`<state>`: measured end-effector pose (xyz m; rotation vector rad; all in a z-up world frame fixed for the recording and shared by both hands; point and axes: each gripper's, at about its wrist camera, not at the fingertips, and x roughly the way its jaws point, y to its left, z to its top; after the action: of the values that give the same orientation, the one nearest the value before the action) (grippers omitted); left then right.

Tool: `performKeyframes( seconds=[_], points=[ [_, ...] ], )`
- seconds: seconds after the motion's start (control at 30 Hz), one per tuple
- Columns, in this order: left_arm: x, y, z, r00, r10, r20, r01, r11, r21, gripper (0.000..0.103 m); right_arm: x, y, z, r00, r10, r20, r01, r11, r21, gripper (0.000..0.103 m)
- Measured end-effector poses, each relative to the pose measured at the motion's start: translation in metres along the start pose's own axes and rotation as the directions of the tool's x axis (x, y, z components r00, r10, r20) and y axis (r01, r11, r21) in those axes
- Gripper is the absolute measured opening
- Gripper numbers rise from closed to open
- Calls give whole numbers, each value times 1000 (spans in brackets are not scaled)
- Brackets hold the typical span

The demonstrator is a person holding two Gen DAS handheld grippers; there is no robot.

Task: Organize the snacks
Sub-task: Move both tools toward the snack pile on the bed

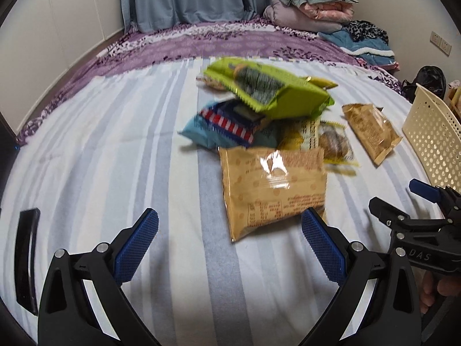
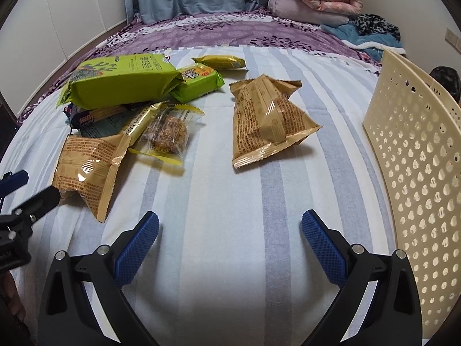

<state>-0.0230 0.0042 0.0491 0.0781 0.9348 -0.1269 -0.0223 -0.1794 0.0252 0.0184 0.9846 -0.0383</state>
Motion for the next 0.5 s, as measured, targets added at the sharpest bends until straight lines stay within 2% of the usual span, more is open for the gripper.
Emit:
performKeyframes(
  seconds=[0.3, 0.5],
  points=[
    [-25, -9, 14, 997, 16, 71, -18, 999, 29, 101, -25, -7, 12, 994, 36, 104, -37, 999, 5, 98],
    [-28, -12, 17, 996, 26, 85, -30, 999, 44, 101, -32, -14, 15, 990, 52, 133, -56, 998, 26, 98]
  ],
)
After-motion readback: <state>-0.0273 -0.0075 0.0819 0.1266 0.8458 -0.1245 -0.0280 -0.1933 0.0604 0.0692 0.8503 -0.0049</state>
